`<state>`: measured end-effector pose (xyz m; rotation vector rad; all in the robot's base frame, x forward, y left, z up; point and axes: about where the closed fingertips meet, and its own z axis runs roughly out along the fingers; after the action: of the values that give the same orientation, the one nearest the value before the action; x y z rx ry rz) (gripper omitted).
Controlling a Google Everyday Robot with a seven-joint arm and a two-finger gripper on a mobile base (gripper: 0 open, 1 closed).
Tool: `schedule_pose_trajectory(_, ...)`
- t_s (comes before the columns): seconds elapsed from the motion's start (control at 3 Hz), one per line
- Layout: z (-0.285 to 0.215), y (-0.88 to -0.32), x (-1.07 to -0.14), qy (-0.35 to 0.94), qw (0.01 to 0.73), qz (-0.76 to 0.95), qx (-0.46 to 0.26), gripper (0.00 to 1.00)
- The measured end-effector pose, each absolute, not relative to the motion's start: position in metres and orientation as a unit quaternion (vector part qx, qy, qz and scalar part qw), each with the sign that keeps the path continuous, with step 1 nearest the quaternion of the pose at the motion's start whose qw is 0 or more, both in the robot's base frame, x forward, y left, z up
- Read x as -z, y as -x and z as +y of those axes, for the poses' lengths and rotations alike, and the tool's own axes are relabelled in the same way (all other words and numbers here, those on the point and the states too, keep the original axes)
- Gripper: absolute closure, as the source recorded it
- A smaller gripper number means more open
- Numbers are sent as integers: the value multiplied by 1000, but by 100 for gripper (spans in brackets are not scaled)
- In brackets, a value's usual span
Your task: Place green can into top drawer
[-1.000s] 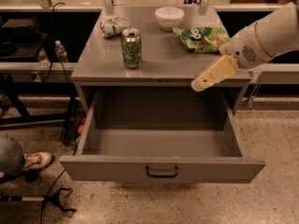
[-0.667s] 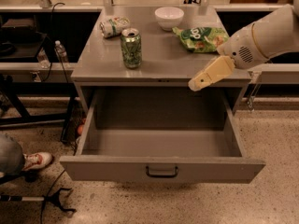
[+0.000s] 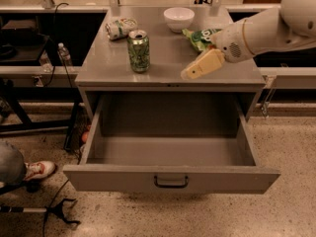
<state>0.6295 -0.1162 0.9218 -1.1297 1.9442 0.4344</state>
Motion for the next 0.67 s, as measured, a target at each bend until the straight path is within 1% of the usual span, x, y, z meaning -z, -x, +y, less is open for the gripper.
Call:
schedule_pose_trajectory(0.33, -77, -667, -920, 462, 445, 743, -193, 0)
schedule_pose_trajectory(0.67, -50, -687, -916, 461, 459, 729, -211, 0)
